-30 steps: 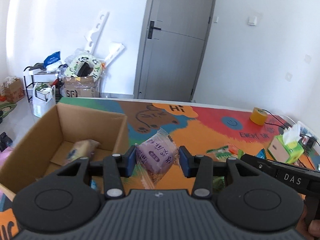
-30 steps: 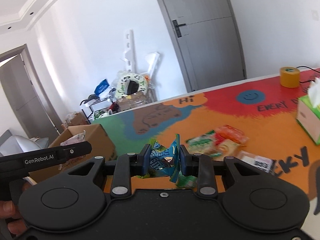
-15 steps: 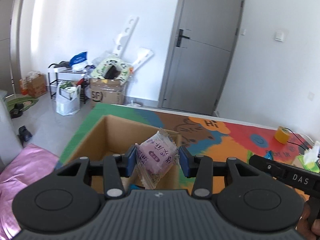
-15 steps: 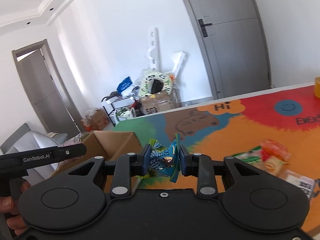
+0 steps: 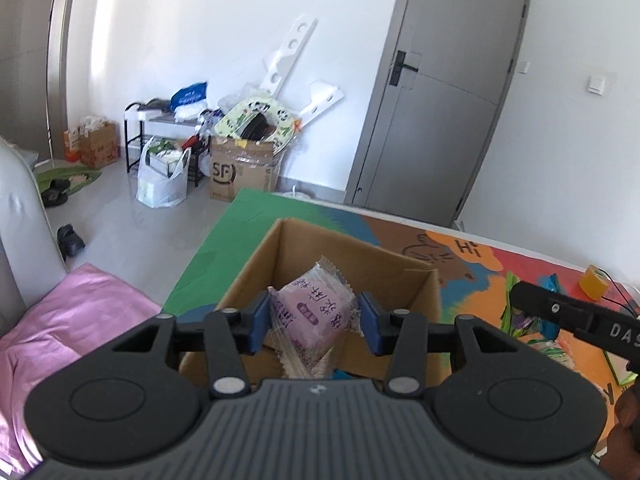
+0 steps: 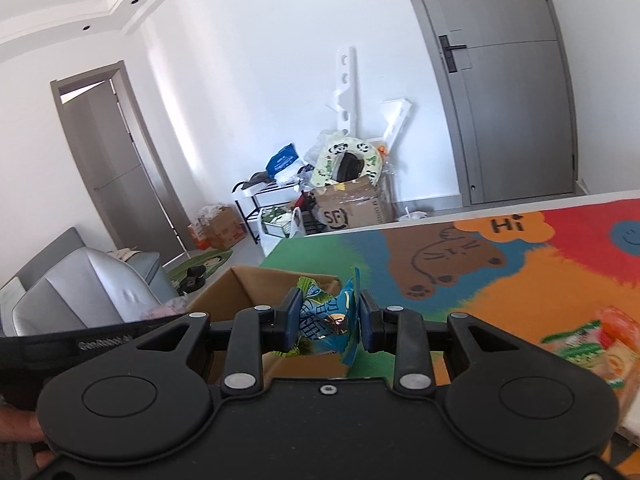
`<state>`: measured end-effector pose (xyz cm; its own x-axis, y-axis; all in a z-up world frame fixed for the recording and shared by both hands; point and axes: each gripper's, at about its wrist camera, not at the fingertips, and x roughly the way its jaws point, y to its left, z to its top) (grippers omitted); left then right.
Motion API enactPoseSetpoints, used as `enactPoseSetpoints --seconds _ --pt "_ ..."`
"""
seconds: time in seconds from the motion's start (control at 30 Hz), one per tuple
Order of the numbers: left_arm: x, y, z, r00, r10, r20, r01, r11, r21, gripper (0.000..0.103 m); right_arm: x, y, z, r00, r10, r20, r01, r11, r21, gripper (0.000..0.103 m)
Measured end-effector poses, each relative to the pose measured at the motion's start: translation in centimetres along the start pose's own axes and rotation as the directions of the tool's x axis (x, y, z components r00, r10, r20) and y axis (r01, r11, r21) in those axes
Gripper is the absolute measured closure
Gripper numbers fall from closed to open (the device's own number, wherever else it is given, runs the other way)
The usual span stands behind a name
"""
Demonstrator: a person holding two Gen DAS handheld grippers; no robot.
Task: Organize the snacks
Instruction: 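Carry both packs over the cardboard box and open both tools, then move both open tools back over the remaining snacks on the mat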
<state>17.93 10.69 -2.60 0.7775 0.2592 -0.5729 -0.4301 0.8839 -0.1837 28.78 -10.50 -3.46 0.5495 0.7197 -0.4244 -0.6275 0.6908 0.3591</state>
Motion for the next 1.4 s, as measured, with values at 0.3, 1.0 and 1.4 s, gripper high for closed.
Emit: enactPoseSetpoints --seconds 0.3,1.0,1.4 --pt "-0.9 2.2 1.3 0.999 0.023 0.039 -0.021 0.999 -0.037 0.04 2.4 2.1 0.6 0.997 0.067 -0.034 -0.067 0.998 -0.008 0.073" --pt "-1.0 -1.1 0.8 1.0 -0.009 0.026 0.009 1.0 0.011 0.017 -0.2 -1.3 -0.1 0.999 -0.014 -0.053 0.017 0.998 0.058 0.049" --pt "0.2 -5.9 -0.9 0.997 -0.06 -0.044 0.064 0.995 0.074 0.017 -4.1 -6.6 -1.7 0.993 -0.101 -0.058 0.108 0.986 0.124 0.042"
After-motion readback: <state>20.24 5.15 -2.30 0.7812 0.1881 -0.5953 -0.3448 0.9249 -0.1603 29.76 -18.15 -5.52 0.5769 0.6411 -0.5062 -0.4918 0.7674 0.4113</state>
